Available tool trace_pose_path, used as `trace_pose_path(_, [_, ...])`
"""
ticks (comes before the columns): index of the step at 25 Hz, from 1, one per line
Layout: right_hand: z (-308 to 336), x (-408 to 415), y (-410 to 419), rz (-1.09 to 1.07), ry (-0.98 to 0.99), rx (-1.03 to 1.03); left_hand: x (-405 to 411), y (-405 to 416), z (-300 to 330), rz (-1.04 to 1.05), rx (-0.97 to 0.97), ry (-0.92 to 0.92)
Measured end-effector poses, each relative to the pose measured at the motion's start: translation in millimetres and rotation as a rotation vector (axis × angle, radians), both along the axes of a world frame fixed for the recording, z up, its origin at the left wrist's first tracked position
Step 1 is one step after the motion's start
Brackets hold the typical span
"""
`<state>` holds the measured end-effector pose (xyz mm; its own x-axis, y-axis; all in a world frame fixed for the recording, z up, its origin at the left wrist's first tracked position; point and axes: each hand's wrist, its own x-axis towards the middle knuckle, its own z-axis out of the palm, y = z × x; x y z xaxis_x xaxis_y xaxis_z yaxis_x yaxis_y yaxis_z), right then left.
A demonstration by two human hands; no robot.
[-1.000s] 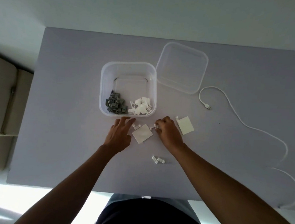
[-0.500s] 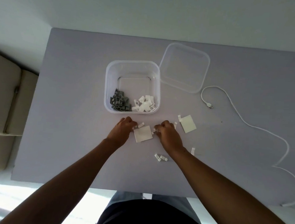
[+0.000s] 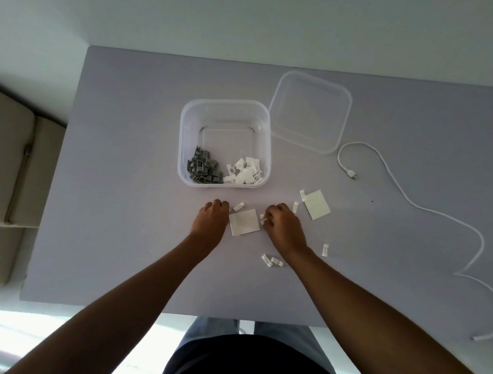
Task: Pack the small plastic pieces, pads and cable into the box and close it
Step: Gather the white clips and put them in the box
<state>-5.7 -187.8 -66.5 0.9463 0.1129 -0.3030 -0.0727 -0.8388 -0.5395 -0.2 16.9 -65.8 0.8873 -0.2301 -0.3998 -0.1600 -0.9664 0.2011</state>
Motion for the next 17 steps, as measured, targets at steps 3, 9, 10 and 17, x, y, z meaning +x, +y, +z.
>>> trace_pose_path(3, [2, 0, 0, -0.178, 0.009, 0.142, -4, -4, -3, -0.001, 0.060, 0.013])
trace_pose_path(9, [17, -2, 3, -0.621, 0.188, 0.602, -8, 1, -7, -0.025, -0.078, 0.025])
trace_pose_path(10, [19, -3, 2, -0.667, 0.230, 0.663, -5, -1, -1, 0.166, -0.206, 0.066])
trace_pose_path(17, [31, -11, -2, -0.951, 0.555, 1.146, 4, 0, 34, 1.153, -1.275, 0.846])
